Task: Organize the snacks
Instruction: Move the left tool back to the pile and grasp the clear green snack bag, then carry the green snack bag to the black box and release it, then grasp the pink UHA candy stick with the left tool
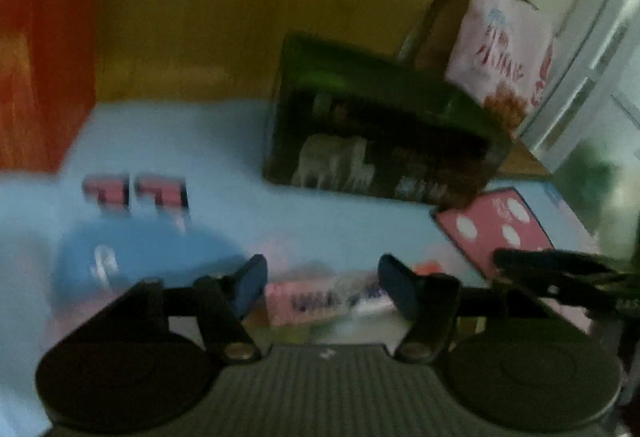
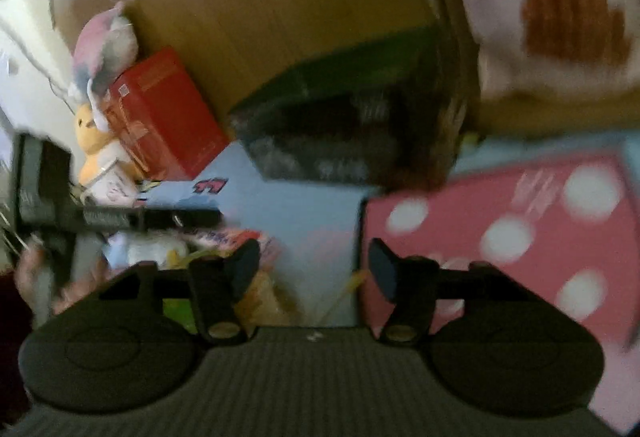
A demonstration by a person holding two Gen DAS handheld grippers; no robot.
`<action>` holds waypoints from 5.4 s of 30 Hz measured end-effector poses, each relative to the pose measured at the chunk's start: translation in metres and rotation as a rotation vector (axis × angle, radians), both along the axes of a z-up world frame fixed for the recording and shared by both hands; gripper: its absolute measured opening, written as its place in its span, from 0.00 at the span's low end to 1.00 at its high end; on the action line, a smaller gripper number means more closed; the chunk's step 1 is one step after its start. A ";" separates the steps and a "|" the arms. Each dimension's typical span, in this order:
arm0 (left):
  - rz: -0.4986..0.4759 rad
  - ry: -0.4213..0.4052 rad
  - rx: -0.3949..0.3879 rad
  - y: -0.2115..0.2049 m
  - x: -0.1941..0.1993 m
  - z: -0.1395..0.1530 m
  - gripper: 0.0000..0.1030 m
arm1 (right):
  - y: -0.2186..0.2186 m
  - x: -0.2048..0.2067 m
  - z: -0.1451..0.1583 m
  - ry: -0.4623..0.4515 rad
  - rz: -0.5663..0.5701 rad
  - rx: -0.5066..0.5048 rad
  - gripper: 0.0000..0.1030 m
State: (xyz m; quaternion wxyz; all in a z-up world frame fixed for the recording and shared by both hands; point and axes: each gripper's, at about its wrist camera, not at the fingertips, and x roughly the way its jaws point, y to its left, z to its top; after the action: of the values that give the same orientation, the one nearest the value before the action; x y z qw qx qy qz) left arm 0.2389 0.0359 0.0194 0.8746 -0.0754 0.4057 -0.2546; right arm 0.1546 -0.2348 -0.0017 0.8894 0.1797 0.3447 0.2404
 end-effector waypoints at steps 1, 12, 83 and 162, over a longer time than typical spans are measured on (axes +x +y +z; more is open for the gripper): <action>0.011 -0.008 -0.004 0.000 -0.008 -0.001 0.62 | 0.011 0.003 -0.001 0.010 -0.003 0.003 0.57; 0.026 -0.093 0.078 -0.001 -0.107 0.006 0.67 | 0.042 -0.053 0.011 -0.117 0.051 -0.091 0.62; 0.023 -0.204 -0.059 -0.091 -0.014 0.105 0.29 | 0.015 0.043 0.083 -0.308 0.082 -0.012 0.24; 0.169 0.056 0.016 -0.029 -0.037 0.046 0.73 | 0.018 -0.002 0.021 -0.261 0.269 -0.580 0.48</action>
State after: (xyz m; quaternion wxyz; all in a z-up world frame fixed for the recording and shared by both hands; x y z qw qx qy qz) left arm 0.2020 0.0072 0.0649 0.8818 -0.1094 0.4241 -0.1747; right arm 0.1522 -0.2173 0.0195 0.9005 -0.1599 0.3025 0.2683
